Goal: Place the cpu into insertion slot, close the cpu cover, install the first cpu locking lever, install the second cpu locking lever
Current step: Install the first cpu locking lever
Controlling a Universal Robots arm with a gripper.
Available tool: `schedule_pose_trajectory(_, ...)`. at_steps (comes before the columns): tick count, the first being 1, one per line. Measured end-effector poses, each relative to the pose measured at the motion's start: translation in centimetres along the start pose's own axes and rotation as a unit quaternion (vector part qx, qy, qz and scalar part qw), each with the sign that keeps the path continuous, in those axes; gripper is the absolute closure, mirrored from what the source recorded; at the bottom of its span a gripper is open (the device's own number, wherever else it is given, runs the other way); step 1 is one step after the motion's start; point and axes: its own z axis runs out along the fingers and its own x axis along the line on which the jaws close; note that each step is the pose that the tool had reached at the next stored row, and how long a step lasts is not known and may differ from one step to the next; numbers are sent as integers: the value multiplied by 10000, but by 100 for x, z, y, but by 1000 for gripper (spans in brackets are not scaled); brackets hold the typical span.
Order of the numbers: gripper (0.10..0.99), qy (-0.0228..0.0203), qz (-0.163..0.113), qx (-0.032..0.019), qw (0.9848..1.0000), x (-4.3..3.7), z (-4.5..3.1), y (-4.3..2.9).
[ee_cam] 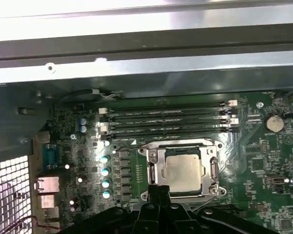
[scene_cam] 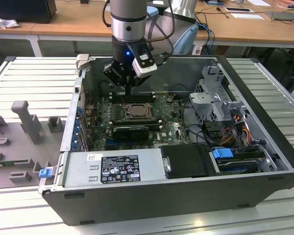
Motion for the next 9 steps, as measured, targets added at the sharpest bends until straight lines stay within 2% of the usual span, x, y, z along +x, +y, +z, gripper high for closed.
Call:
schedule_pose_trajectory(1, 980, 4, -96, -4, 10000, 11, 9, 0)
schedule_pose_trajectory(3, 980, 0, -106, -18, 9999, 133, 33, -3)
schedule_pose_trajectory(9, 980, -4, -116, -33, 9999, 331, 63, -1)
